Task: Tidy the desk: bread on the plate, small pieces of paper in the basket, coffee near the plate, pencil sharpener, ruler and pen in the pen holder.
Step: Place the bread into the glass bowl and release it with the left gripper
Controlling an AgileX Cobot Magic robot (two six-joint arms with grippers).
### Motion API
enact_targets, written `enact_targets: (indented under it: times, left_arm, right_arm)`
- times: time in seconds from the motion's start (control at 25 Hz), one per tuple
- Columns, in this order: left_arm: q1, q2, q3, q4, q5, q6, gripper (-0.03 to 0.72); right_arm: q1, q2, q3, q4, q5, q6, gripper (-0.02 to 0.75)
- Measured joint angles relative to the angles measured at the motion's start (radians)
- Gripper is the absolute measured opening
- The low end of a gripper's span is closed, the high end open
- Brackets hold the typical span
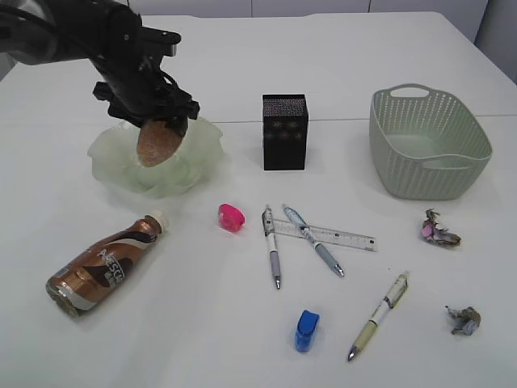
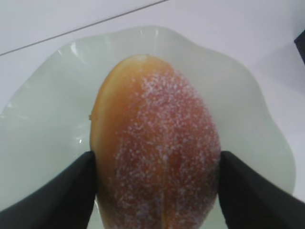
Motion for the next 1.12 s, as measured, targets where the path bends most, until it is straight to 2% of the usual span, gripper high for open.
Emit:
enact_targets:
  times: [0.32,0.8,1.0,1.12]
  left_arm:
    - [0.032,0.000,0.000,0.022,0.017,-0.043,0.606]
    - [0.033,-0.059,0.000,0.034,0.060,-0.045,0.596]
    - [0.033,-0.140,-0.002,0.034,0.199,-0.046,0.589]
    - [0.033,-0.167,-0.002,0.007,0.350,-0.044,0.588]
  right_arm:
    - [0.000,0.000,0.000,0.000,0.000,0.000,0.520]
    - [0.000,0.000,0.000,0.000,0.000,0.000,0.520]
    - [0.000,0.000,0.000,-0.001,-0.004,0.000,0.520]
    - [0.000,0.000,0.000,-0.004,-0.004,0.000,0.520]
